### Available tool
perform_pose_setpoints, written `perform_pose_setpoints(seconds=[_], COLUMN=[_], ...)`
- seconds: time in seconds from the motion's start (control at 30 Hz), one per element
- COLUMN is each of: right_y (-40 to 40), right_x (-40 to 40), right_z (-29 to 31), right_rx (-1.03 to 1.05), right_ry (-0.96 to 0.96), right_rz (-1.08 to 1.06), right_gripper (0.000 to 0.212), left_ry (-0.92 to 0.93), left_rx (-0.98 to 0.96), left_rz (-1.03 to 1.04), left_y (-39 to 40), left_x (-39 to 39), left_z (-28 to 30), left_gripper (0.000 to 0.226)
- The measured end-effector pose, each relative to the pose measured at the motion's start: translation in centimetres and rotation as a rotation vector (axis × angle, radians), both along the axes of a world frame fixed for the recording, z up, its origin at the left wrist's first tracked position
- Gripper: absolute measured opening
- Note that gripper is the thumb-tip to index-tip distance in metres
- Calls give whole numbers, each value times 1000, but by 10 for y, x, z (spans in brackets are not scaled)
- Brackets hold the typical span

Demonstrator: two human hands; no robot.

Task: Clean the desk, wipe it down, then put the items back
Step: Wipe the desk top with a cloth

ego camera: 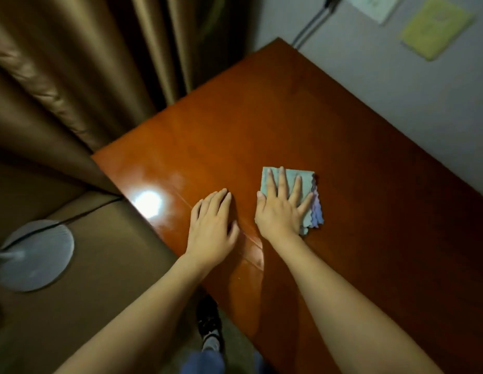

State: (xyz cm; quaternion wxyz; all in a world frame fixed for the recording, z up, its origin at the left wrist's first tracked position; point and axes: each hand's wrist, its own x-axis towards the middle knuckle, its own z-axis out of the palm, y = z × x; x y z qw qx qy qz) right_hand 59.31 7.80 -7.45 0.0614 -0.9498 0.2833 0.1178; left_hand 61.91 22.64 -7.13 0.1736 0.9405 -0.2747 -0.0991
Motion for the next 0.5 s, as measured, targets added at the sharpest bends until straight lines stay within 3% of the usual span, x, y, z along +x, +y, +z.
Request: perform_pose_setpoints(seconds=[0.27, 0.5], right_y=[62, 99], right_x=[140, 217], right_z=[3, 5], right_rx=[8, 26], right_ry=[-19, -57], right_rz=[182, 276], right_gripper=[58, 56], left_ry=[22, 21], left_rx=[-51, -34], left_rz=[250, 341], left_y=[67, 113], left_x=[105, 139], left_z=[4, 3], left_gripper=[58, 57])
